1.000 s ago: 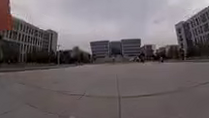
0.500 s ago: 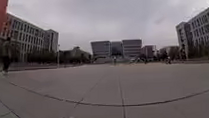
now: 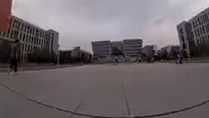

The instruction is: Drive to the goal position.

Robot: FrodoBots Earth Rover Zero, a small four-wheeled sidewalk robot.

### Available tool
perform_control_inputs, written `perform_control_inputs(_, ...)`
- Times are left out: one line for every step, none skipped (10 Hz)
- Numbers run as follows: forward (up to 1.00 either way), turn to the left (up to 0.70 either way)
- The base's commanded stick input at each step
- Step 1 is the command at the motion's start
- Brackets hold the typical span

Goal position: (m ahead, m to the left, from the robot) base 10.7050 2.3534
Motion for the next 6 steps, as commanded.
perform_control_inputs(0.70,-0.17)
perform_control_inputs(0.70,-0.05)
perform_control_inputs(0.70,0.00)
perform_control_inputs(0.70,0.00)
perform_control_inputs(0.70,0.00)
perform_control_inputs(0.70,0.00)
